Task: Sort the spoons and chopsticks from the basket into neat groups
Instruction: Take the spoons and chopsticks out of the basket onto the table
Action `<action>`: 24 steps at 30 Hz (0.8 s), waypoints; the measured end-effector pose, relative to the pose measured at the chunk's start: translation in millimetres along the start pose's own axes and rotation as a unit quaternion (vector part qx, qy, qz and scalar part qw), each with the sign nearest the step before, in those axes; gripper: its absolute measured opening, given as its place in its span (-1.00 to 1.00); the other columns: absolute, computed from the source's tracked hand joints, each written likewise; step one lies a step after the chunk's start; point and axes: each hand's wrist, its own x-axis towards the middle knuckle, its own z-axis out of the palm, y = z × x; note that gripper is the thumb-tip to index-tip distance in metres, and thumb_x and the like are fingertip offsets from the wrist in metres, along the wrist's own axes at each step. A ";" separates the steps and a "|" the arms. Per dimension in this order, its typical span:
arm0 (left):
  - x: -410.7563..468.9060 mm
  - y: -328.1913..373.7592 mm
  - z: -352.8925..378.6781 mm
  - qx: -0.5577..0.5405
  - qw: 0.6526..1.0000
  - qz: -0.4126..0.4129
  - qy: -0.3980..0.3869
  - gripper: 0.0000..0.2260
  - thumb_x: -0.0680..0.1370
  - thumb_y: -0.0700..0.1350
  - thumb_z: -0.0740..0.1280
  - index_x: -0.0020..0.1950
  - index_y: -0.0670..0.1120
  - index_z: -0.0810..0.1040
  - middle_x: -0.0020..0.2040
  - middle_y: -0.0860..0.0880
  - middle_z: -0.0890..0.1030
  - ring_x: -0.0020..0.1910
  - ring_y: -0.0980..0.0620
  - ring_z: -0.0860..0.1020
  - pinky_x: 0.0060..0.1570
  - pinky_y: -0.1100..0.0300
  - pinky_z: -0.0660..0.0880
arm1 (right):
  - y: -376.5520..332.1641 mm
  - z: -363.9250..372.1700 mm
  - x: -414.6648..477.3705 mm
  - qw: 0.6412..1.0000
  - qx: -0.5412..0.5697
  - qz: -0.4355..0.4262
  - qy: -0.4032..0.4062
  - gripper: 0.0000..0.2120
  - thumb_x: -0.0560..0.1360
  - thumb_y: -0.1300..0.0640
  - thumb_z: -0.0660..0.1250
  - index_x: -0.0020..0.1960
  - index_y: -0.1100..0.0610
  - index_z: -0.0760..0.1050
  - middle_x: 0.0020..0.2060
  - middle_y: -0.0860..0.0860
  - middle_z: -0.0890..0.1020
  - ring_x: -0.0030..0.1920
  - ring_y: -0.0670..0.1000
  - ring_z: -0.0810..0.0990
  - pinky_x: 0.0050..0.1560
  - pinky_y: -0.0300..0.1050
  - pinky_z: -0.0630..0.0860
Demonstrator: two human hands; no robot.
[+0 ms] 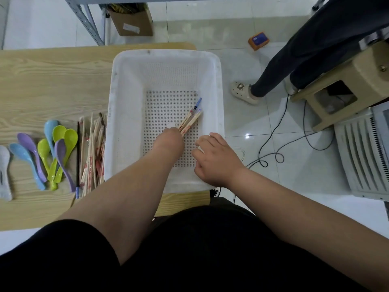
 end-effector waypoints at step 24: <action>-61.7 -251.9 -53.2 -0.309 0.943 -0.108 0.066 -0.86 0.52 -0.08 0.39 -0.14 -0.08 0.45 -0.26 -0.06 0.55 -0.11 -0.18 0.60 -0.29 0.12 0.42 | -96.5 -8.2 44.8 0.952 0.091 0.041 -0.290 -0.54 0.62 -0.30 0.07 0.49 -0.24 0.31 0.24 -0.10 0.50 0.28 0.00 0.44 0.25 0.04 0.45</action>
